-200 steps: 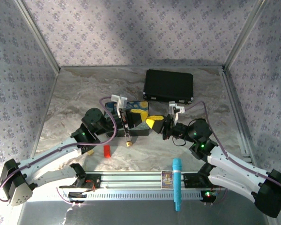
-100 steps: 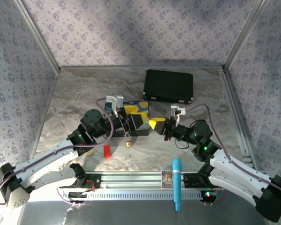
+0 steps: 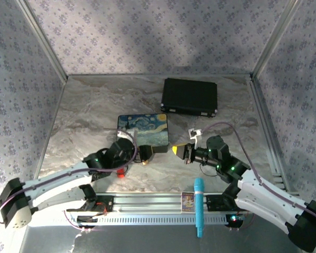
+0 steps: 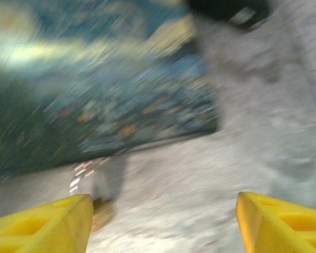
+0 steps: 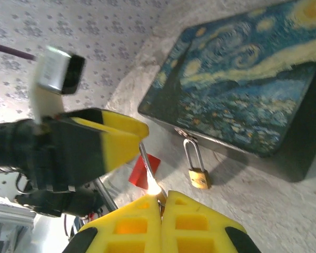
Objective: Unlock a padlock with a key
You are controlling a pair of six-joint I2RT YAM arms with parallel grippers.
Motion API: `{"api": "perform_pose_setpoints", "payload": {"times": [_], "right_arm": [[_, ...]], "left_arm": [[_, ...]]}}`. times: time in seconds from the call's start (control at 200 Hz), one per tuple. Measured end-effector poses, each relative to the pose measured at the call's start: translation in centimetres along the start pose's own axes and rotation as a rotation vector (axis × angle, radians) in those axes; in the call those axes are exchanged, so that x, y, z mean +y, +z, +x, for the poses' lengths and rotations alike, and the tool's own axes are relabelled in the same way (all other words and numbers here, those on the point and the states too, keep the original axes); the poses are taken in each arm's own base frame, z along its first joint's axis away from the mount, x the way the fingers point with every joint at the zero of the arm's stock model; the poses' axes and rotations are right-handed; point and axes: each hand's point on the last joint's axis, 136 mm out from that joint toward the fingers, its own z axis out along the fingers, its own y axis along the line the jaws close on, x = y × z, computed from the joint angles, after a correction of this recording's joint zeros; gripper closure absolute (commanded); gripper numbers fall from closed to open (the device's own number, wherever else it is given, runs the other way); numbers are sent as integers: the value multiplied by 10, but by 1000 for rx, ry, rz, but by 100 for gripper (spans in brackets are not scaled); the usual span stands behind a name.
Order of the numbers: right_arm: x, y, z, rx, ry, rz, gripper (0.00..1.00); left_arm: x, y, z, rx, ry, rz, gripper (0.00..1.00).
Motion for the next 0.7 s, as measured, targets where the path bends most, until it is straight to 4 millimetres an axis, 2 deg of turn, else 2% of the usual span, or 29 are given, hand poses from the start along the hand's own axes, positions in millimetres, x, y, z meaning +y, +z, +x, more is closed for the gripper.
{"api": "perform_pose_setpoints", "payload": {"times": [0.115, 0.18, 0.23, 0.445, 0.7], "right_arm": [[-14, 8, 19, 57, 17, 33, 100], [-18, 13, 30, 95, 23, 47, 100], [-19, 17, 35, 114, 23, 51, 100], [-16, 27, 43, 138, 14, 41, 100], [-18, 35, 50, 161, 16, 47, 100]], "left_arm": [[36, 25, 34, 97, 3, -134, 30], [44, 34, 42, 121, -2, -171, 38], [49, 40, 44, 122, -6, -196, 40], [45, 50, 34, 43, -46, -161, 40], [50, 57, 40, 23, -67, -145, 57]]}}
